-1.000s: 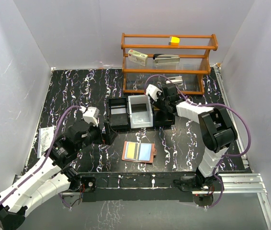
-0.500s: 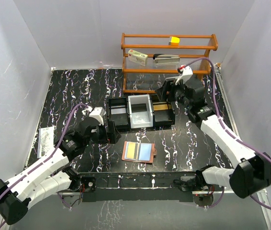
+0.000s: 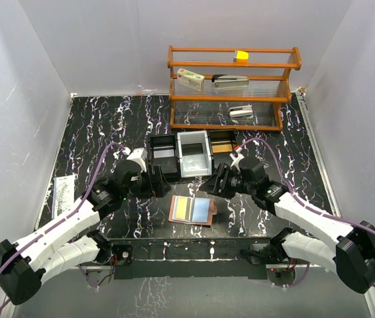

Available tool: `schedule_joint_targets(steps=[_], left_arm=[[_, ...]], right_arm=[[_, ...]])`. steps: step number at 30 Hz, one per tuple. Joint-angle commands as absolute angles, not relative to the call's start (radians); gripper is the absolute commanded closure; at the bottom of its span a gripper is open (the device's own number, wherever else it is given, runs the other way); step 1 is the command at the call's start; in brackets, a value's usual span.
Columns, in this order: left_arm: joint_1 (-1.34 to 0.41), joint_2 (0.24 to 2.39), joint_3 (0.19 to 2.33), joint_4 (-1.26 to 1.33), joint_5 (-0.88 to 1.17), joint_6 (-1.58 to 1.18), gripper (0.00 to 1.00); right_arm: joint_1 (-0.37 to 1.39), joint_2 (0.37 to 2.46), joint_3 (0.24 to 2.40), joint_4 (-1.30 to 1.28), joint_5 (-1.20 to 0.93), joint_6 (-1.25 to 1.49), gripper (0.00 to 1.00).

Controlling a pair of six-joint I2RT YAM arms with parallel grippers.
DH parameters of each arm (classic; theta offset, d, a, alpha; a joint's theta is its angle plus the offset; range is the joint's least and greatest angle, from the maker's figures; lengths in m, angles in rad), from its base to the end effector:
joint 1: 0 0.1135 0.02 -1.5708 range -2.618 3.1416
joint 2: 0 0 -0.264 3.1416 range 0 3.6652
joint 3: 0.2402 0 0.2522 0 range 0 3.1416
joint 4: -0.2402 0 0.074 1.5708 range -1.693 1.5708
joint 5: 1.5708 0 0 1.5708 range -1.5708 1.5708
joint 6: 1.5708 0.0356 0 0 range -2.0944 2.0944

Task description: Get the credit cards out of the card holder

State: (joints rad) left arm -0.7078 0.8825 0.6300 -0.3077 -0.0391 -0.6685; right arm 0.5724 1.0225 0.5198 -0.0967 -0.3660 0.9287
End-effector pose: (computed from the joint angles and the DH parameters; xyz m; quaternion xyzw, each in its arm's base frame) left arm 0.1508 -0.1272 0.2561 0.0077 0.8749 -0.2942 0.3847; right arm 0.1734 0.1269 0.2129 0.0705 0.8709 0.4308 0.2259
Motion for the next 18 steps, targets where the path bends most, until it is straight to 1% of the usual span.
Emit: schedule_joint_targets(steps=[1,6,9,14,18], left_arm=[[-0.703,0.911,0.627,-0.275,0.012,-0.697,0.03],[-0.703,0.918,0.626,-0.250,0.021,-0.705,0.04],[-0.703,0.919,0.635,-0.261,0.024,-0.707,0.05],[-0.703,0.925,0.625,-0.272,0.076,-0.702,0.10],[-0.703,0.931,0.614,-0.264,0.110,-0.702,0.13]], right_arm=[[0.671,1.020,0.494,-0.016,-0.345,1.031,0.52],[0.727,1.088,0.489,0.045,-0.340,1.067,0.55],[0.745,1.147,0.489,0.095,-0.353,1.102,0.58],[0.776,1.249,0.493,0.183,-0.384,1.108,0.59],[0.787,1.316,0.510,0.170,-0.377,1.097,0.59]])
